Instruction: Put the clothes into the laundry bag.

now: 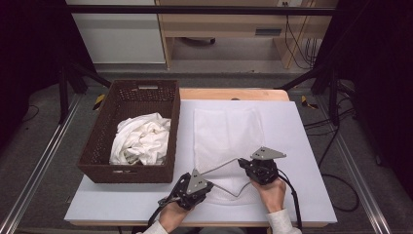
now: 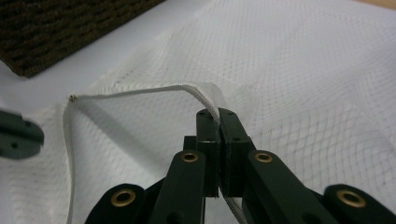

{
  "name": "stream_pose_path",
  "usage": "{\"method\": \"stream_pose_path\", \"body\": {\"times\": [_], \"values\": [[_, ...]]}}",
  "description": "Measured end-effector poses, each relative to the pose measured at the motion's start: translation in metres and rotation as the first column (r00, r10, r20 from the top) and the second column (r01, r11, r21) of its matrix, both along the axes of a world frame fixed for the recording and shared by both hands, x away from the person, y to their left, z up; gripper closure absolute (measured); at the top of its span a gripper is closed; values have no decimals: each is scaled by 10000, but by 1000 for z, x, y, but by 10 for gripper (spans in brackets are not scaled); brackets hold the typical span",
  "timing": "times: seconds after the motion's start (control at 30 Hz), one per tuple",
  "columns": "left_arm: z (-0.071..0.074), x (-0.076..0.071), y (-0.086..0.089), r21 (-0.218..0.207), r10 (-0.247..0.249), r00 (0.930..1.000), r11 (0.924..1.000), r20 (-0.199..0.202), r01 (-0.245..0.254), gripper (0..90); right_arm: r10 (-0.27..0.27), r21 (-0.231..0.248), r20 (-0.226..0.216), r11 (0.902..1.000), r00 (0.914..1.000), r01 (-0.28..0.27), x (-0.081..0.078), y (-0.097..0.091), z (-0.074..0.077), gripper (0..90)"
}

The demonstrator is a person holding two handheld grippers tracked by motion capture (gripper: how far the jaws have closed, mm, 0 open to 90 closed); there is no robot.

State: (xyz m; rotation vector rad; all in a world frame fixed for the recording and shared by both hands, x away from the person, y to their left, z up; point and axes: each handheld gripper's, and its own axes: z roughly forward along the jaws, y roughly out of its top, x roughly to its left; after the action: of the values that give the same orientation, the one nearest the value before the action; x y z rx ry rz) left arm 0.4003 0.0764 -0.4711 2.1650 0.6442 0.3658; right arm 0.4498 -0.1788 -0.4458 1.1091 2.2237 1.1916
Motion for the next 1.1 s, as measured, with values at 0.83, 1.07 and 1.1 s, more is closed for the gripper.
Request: {"method": "stream_pose_path", "body": {"times": [0.83, 1.07, 1.1], "values": [[-13, -3, 1, 153, 138, 9999, 9998, -86, -137, 775, -282, 895, 1500, 9959, 9883, 148, -4, 1, 25, 885], [10, -6, 14, -621, 605, 9979, 9963, 233, -590, 497, -311, 849, 1321, 9962, 9907, 199, -6, -3, 21, 885], [12, -6, 16, -722, 651, 9975, 9954, 287, -628, 457, -294, 877, 1292, 9960, 9912, 181, -7, -5, 21, 885]]}}
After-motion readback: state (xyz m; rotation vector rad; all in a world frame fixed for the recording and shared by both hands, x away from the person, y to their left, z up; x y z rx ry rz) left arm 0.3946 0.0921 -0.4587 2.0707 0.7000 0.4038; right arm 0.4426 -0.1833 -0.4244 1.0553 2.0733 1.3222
